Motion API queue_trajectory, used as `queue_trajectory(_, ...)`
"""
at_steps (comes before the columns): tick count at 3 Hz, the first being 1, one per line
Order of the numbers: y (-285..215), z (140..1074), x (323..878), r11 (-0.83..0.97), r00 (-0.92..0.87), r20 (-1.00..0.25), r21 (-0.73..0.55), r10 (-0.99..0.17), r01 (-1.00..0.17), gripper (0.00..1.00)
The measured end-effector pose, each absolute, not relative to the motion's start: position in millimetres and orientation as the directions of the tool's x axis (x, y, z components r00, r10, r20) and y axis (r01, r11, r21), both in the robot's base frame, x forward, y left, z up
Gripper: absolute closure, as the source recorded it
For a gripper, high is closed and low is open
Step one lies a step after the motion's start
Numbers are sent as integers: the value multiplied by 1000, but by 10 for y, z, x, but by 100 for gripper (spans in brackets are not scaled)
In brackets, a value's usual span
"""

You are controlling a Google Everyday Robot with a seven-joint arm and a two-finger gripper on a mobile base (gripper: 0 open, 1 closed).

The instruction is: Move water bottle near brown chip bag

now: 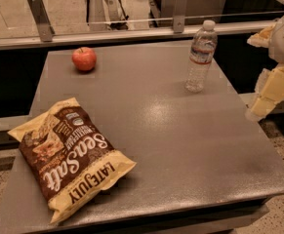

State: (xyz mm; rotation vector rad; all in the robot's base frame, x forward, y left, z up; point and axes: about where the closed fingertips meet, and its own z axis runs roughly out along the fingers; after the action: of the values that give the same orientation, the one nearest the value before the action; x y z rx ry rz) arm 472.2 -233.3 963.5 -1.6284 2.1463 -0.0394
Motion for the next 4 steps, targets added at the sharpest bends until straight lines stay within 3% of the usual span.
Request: queue_trajectory(4,-2067,9265,5880,349,-66,-741,-234,-668,-907,0)
